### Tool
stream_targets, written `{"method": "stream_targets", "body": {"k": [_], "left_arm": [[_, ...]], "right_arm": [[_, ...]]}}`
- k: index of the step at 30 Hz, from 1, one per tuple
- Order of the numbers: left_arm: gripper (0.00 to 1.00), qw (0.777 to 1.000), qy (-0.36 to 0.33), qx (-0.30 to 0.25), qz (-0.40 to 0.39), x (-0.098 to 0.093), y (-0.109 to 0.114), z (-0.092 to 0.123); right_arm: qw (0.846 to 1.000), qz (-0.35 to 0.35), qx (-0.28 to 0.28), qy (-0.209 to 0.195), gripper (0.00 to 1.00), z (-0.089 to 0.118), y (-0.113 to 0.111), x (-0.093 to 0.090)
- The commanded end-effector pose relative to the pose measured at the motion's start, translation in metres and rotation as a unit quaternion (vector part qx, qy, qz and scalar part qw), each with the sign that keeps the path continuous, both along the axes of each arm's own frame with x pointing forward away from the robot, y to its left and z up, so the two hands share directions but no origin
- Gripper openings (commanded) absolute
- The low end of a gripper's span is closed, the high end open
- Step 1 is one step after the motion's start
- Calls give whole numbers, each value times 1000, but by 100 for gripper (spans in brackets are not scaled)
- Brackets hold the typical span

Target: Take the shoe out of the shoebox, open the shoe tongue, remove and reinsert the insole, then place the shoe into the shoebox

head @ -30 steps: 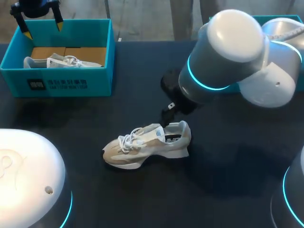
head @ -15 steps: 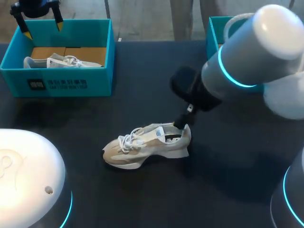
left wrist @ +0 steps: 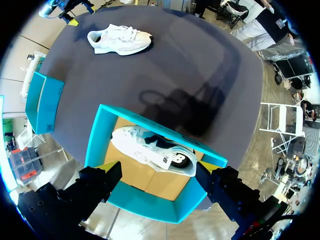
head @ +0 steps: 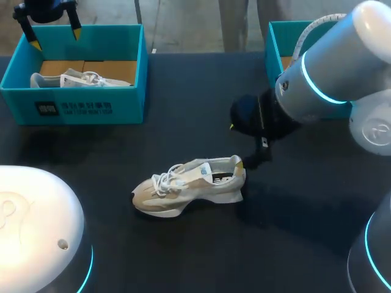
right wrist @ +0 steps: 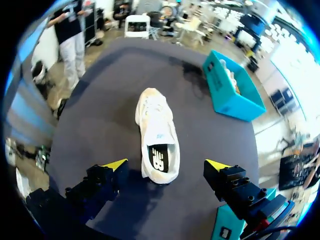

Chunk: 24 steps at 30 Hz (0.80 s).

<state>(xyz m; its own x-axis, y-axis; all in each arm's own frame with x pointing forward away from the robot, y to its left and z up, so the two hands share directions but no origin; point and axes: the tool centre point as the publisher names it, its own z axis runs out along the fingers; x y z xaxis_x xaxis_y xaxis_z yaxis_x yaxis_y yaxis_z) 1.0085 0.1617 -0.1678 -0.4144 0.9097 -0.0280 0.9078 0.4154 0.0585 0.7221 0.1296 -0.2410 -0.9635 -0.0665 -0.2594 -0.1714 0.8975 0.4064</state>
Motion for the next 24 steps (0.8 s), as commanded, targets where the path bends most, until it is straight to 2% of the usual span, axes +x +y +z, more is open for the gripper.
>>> {"method": "stream_targets", "body": {"k": [1,4,8,24], "left_arm": [[100,1000,0,1,0,0,0,0],[100,1000,0,1,0,0,0,0],[100,1000,0,1,0,0,0,0],[100,1000,0,1,0,0,0,0]], "right_arm": [[1000,4,1,3,100,-1,-1,2],[1000,4,1,3,100,-1,-1,2],[997,2,68,20,100,-7,-11,8],[985,6,156,77,100,-58,-61,34]]}}
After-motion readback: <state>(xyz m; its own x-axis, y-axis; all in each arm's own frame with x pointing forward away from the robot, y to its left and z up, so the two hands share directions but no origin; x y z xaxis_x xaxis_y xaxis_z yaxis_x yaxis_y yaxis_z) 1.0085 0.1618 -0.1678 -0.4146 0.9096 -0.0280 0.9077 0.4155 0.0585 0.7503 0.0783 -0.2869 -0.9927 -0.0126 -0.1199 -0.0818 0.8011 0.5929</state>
